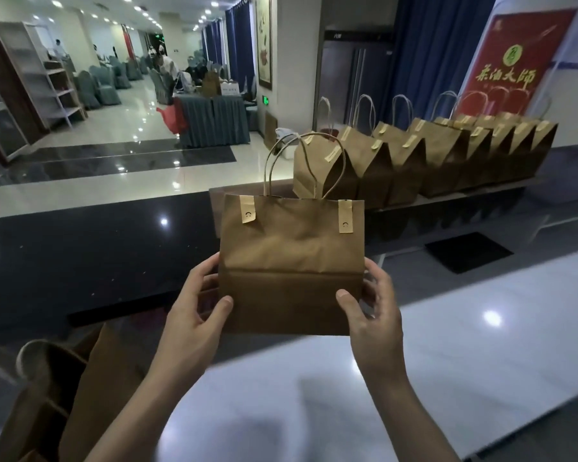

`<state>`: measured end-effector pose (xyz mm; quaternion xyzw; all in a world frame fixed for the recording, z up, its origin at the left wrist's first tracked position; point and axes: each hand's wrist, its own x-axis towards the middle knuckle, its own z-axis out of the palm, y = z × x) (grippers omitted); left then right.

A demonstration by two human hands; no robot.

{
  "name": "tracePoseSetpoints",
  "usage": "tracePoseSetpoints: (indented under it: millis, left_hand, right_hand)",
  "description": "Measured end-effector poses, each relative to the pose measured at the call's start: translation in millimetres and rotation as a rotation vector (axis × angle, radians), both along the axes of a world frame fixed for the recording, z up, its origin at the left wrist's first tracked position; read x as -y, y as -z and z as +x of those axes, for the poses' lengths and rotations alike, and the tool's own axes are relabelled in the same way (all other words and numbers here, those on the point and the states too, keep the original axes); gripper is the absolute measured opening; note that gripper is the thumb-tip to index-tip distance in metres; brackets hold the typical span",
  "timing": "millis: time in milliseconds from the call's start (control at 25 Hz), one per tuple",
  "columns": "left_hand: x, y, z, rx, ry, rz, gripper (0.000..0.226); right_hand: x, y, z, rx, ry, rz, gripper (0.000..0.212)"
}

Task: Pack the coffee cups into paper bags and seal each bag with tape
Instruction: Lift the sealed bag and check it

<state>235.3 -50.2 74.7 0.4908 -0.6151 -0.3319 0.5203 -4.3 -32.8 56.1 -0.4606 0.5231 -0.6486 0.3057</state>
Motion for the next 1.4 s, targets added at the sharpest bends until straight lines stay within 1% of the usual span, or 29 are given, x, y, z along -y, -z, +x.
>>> tracePoseSetpoints:
  millis: [160, 280, 480, 600, 680, 800, 1000, 1120, 1240, 1400]
  left_hand:
    - [47.2, -9.4, -21.2, 0.015, -0.025, -0.027, 0.063]
    - [83.5, -12.5, -37.0, 0.059, -0.078, -0.028, 0.063]
    - [134.0, -7.0, -57.6, 0.1, -0.161, 0.009, 0.062]
    - [165.3, -2.6, -65.6, 0.159, -0.24, 0.037, 0.06]
    - [188.1, -2.5, -71.5, 0.163, -0.267, 0.064, 0.06]
    - [219.1, -3.4, -82.0, 0.135, -0.267, 0.103, 0.059]
    - [265.7, 3.9, -91.4, 0.091, -0.26, 0.199, 0.059]
    - [275.2, 5.9, -103.4, 0.101, -0.211, 0.204, 0.056]
    - [271.5, 7.2, -116.9, 0.077, -0.112, 0.222, 0.049]
    - [266.5, 14.8, -121.4, -0.016, -0.081, 0.221, 0.037]
  right_hand:
    - [39.4, -7.7, -19.6, 0.012, -0.039, -0.031, 0.054]
    - [72.9, -9.4, -32.4, 0.002, -0.058, -0.052, 0.052]
    - [114.6, -1.7, -46.4, -0.009, -0.119, -0.061, 0.048]
    - [131.3, 10.2, -51.3, -0.017, -0.146, -0.061, 0.051]
    - [142.2, 17.5, -53.6, -0.022, -0.164, -0.025, 0.054]
    - [156.2, 26.2, -53.6, -0.061, -0.184, 0.01, 0.061]
    - [175.2, 40.4, -49.2, -0.152, -0.185, 0.01, 0.07]
    - [180.7, 44.4, -45.2, -0.22, -0.291, 0.024, 0.076]
    - [189.7, 43.2, -39.0, -0.226, -0.439, 0.05, 0.079]
    - [214.2, 40.5, -36.2, -0.227, -0.486, 0.108, 0.081]
